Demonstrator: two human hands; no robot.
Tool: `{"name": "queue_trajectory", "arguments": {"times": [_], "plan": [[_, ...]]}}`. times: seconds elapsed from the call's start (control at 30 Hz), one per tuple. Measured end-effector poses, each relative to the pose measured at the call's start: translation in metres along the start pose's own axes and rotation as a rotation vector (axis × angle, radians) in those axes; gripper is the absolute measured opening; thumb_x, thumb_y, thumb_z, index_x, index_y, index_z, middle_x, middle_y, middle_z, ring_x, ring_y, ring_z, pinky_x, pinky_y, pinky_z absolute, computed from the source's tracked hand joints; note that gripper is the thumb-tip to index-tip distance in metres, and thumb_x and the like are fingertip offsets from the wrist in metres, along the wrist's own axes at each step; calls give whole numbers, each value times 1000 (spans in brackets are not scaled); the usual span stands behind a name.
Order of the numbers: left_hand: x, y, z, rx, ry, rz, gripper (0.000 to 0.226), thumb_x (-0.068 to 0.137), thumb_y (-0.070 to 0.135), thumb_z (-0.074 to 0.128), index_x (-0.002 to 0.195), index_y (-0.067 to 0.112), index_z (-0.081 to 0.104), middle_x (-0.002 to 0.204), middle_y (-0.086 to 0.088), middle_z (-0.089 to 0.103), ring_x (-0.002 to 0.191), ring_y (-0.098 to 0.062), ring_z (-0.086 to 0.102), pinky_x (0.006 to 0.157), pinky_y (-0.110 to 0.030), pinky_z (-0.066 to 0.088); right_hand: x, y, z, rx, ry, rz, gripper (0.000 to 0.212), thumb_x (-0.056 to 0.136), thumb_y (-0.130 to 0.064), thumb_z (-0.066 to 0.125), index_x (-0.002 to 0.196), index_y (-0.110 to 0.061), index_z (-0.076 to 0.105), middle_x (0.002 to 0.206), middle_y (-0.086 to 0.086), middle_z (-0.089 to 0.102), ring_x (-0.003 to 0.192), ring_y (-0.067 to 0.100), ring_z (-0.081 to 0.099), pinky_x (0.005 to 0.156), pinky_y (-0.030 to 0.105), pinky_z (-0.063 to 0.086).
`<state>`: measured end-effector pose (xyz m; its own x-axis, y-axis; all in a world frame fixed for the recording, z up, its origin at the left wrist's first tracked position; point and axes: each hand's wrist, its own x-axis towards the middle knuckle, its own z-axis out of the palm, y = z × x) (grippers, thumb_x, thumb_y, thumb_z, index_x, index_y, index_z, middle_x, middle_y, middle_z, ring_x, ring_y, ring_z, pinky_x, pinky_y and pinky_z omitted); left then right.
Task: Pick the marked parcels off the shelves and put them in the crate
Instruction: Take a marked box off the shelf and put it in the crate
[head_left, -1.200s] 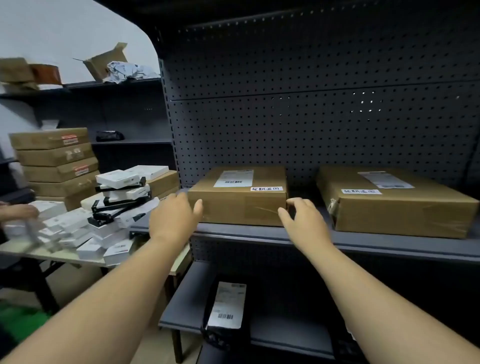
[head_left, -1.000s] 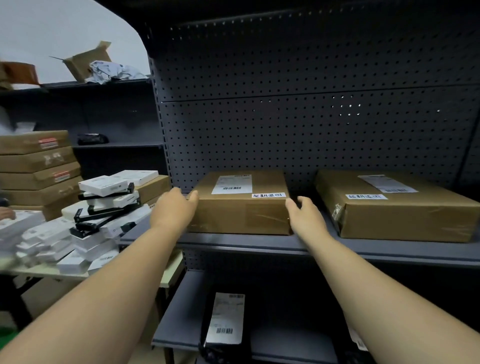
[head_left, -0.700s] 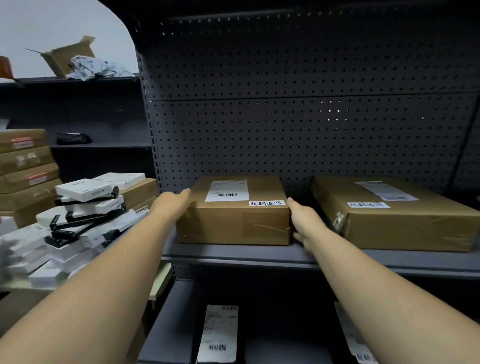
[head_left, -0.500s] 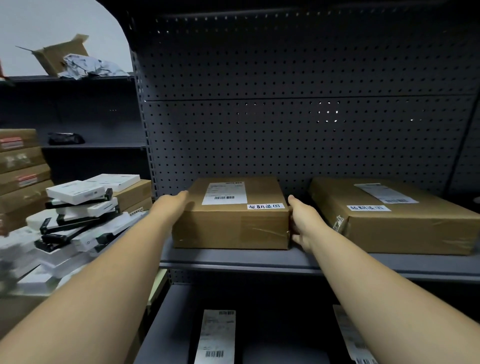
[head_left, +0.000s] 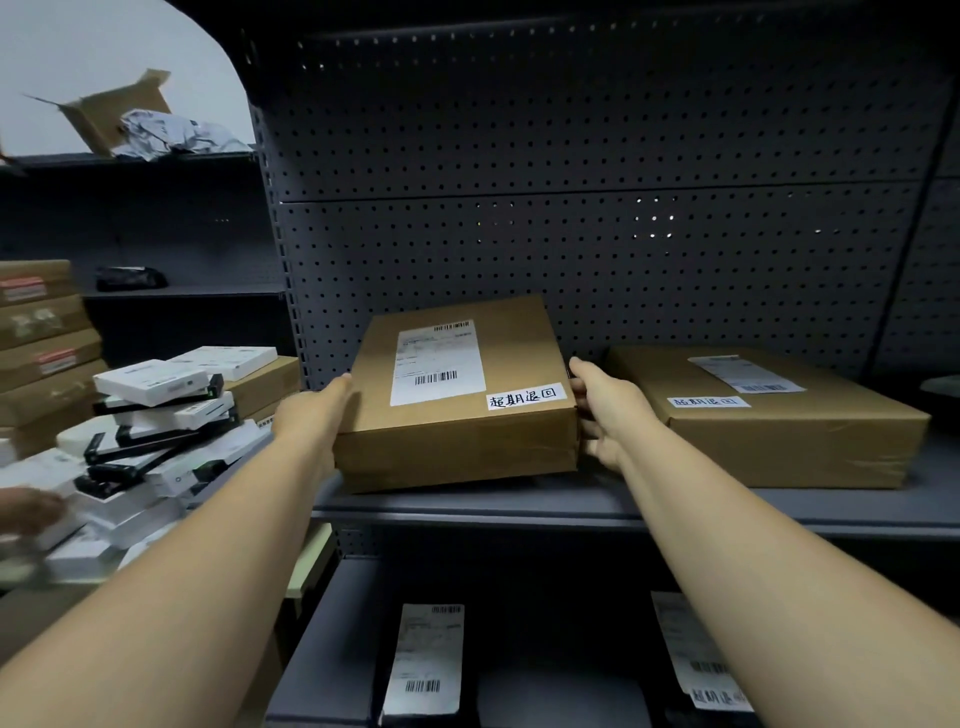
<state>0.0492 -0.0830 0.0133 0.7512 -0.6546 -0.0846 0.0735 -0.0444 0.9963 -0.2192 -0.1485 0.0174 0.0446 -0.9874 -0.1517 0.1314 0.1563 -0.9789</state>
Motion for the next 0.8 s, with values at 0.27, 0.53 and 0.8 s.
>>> {"name": "queue_trajectory", "arguments": {"times": [0.27,0.53,0.8], "plan": [[-53,2,-4,10,86,103,43,78,49,67,70,10,50,80,-9,53,79,-27,49,64,-37,38,-37,-1,-37,2,81,-112,42,77,-41,69,96,-4,62,98,15,72,92,31,68,86,56,53],[-158,-6,15,-50,121,217,37,82,38,68,57,17,50,65,2,51,60,-15,41,54,-28,33,-96,0,-117,87,107,-261,24,77,-37,72,69,-19,59,86,11,74,86,31,70,83,48,55],[-273,-17,68,-123,7,257,33,83,36,68,61,16,53,67,7,55,61,-8,44,52,-25,33,-162,-1,-237,171,226,-360,20,79,-33,73,69,-18,62,62,-2,72,58,16,70,56,30,55]]}}
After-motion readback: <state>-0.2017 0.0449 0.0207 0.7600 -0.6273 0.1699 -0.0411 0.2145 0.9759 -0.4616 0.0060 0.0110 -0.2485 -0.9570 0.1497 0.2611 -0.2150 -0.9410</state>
